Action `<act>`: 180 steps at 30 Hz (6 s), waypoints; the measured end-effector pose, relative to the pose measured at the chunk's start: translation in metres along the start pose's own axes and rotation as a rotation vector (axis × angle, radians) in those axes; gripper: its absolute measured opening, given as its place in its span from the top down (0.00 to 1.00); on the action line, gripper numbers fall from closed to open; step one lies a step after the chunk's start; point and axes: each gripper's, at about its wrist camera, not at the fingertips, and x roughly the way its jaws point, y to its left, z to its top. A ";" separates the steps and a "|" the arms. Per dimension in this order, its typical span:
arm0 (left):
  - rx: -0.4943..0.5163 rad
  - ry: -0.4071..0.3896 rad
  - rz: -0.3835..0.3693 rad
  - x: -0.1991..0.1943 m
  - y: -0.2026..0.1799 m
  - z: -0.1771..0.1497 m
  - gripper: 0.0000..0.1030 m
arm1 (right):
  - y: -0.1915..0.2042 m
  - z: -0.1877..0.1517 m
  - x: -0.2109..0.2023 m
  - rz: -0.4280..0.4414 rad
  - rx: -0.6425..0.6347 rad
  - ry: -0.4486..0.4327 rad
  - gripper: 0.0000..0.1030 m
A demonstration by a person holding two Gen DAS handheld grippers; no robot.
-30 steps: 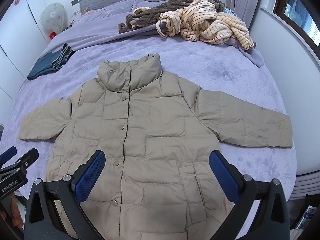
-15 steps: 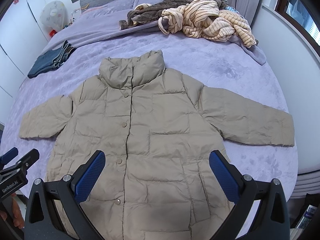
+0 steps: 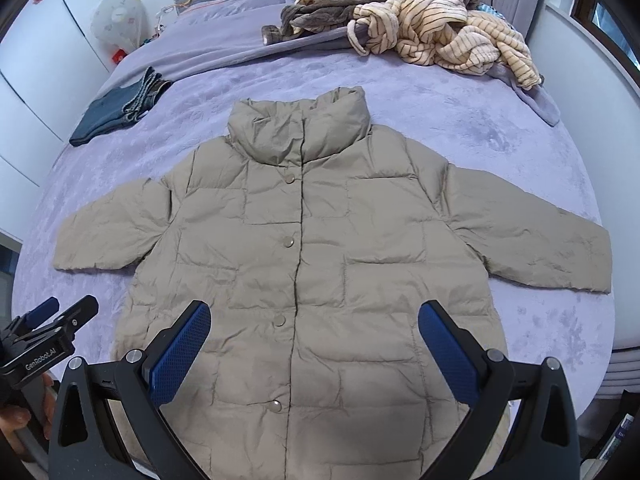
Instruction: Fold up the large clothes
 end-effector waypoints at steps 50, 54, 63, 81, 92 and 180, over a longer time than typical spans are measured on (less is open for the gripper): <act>-0.332 -0.380 -0.275 0.091 0.267 0.116 0.94 | 0.191 0.031 0.212 0.430 0.080 0.178 0.89; -0.176 -0.436 -0.352 0.048 0.221 0.122 0.94 | 0.208 0.034 0.243 0.482 0.098 0.213 0.90; 0.063 -0.382 -0.587 0.017 0.070 0.122 0.94 | 0.205 0.030 0.266 0.553 0.115 0.317 0.95; 0.513 -0.027 -0.293 0.174 -0.150 0.023 0.90 | -0.037 -0.016 0.167 0.240 0.323 0.147 0.94; 0.471 -0.134 -0.346 0.110 -0.110 0.028 0.09 | -0.031 0.000 0.161 0.202 0.213 0.137 0.83; 0.191 -0.039 -0.027 0.132 -0.007 0.032 0.65 | -0.081 0.003 0.152 0.136 0.180 0.130 0.84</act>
